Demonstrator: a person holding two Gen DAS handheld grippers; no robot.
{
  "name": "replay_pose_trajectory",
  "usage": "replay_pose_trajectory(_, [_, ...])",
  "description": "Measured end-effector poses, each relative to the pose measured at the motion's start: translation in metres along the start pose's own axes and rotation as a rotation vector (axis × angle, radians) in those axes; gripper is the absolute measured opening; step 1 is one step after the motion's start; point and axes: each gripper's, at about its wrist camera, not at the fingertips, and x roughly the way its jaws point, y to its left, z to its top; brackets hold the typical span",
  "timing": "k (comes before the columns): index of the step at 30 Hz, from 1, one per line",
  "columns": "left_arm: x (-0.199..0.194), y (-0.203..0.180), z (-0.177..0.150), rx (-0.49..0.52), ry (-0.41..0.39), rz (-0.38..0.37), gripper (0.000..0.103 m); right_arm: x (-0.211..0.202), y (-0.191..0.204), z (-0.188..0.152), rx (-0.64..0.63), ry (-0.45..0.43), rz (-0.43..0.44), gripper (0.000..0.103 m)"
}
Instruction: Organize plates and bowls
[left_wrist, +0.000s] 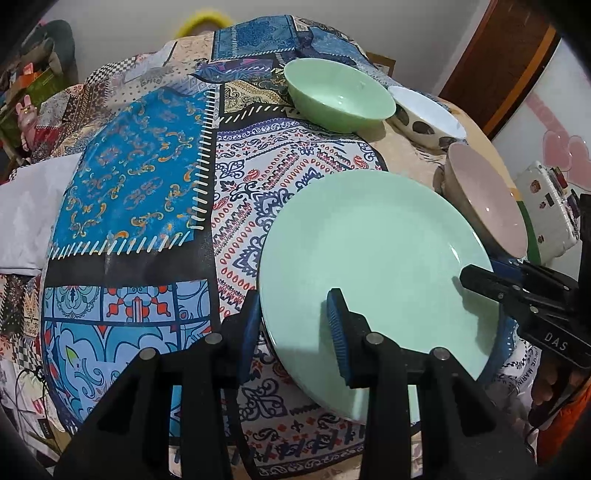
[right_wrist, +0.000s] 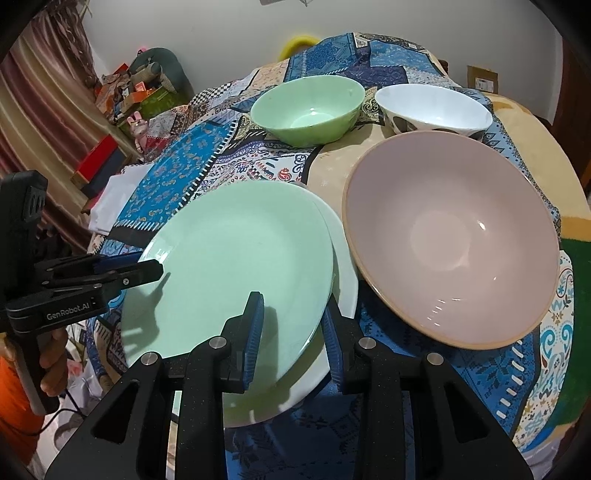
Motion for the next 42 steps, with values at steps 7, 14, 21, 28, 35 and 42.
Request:
replay_pose_trajectory(7, [-0.002, -0.001, 0.001, 0.004, -0.001, 0.007, 0.036, -0.004, 0.001, 0.0, -0.013, -0.02, -0.027, 0.029])
replay_pose_trajectory(14, [-0.023, -0.012, 0.007, 0.046, -0.064, 0.043, 0.036, -0.021, -0.001, 0.004, -0.032, -0.07, -0.055, 0.029])
replay_pose_trajectory(21, [-0.049, -0.035, 0.02, 0.079, -0.136, 0.033, 0.049, -0.048, -0.009, 0.008, -0.038, -0.143, -0.08, 0.029])
replay_pose_trajectory(28, [-0.064, -0.075, 0.041, 0.143, -0.209, 0.005, 0.067, -0.074, -0.032, 0.014, -0.01, -0.213, -0.119, 0.038])
replay_pose_trajectory(35, [-0.05, -0.108, 0.061, 0.19, -0.208, -0.019, 0.077, -0.094, -0.063, 0.015, 0.037, -0.268, -0.188, 0.059])
replay_pose_trajectory(42, [-0.012, -0.13, 0.075, 0.202, -0.144, -0.039, 0.081, -0.088, -0.09, 0.012, 0.063, -0.251, -0.222, 0.063])
